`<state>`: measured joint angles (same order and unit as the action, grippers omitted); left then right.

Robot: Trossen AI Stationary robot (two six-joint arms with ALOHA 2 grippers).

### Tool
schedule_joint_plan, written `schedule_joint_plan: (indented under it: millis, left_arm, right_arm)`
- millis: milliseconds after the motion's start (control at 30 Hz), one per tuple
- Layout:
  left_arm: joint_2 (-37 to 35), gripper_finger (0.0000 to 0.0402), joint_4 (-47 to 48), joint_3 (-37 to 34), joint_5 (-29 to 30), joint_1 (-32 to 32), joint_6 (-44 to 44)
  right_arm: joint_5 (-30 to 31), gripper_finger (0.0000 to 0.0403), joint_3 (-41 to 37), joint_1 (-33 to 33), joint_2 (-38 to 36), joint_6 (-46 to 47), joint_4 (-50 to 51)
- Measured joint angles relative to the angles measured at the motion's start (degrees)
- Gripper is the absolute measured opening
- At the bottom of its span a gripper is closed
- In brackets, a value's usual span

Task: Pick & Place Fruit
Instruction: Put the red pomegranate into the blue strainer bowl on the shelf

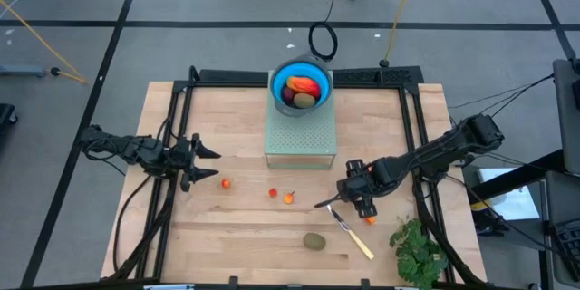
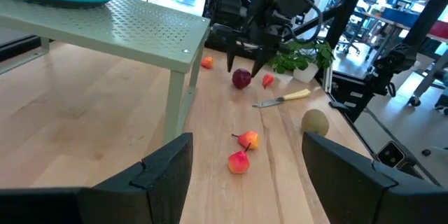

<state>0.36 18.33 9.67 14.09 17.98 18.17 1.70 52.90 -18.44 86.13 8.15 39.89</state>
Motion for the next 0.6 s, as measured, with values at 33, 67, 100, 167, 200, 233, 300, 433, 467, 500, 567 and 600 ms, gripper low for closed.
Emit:
schedule_joint_plan:
  millis: [33, 67, 100, 167, 200, 233, 300, 433, 467, 500, 567, 600]
  left_arm:
    - [0.0, 0.0269, 0.0, 0.0, 0.0, 0.0, 0.0]
    - [0.0, 0.0269, 0.0, 0.0, 0.0, 0.0, 0.1]
    - [0.0, 0.0269, 0.0, 0.0, 0.0, 0.0, 0.1]
    - [0.0, 0.0269, 0.0, 0.0, 0.0, 0.0, 0.1]
    - [0.0, 0.0269, 0.0, 0.0, 0.0, 0.0, 0.2]
    - [0.0, 0.0269, 0.0, 0.0, 0.0, 0.0, 0.3]
    - [0.0, 0.0269, 0.0, 0.0, 0.0, 0.0, 0.3]
    - [0.0, 0.0269, 0.0, 0.0, 0.0, 0.0, 0.3]
    - [0.0, 0.0269, 0.0, 0.0, 0.0, 0.0, 0.3]
    - [0.0, 0.0269, 0.1, 0.0, 0.0, 0.0, 0.3]
    - [0.0, 0.0269, 0.1, 0.0, 0.0, 0.0, 0.3]
    - [0.0, 0.0269, 0.1, 0.0, 0.0, 0.0, 0.3]
  right_arm:
    - [0.0, 0.0287, -0.5, 0.2, 0.0, 0.0, -0.7]
    - [0.0, 0.0286, -1.0, 0.4, 0.0, 0.0, -1.4]
    - [0.0, 0.0286, -1.5, 0.4, 0.0, 0.0, -2.0]
    - [0.0, 0.0286, -2.2, 0.5, 0.0, 0.0, -3.1]
    - [0.0, 0.0286, -2.5, 0.5, 0.0, 0.0, -3.8]
    - [0.0, 0.0286, -2.8, 0.5, 0.0, 0.1, -4.5]
    - [0.0, 0.0285, -3.5, 0.5, 0.0, 0.1, -5.7]
    - [-0.1, 0.0279, -4.4, 0.5, 0.0, 0.1, -7.4]
    - [-0.2, 0.0277, -4.8, 0.5, 0.0, 0.2, -8.0]
    - [-0.2, 0.0275, -5.3, 0.5, 0.0, 0.4, -8.8]
    - [-0.2, 0.0269, -6.2, 0.5, 0.0, 1.4, -10.5]
    - [-0.2, 0.0266, -6.5, 0.5, 0.0, 1.8, -11.2]
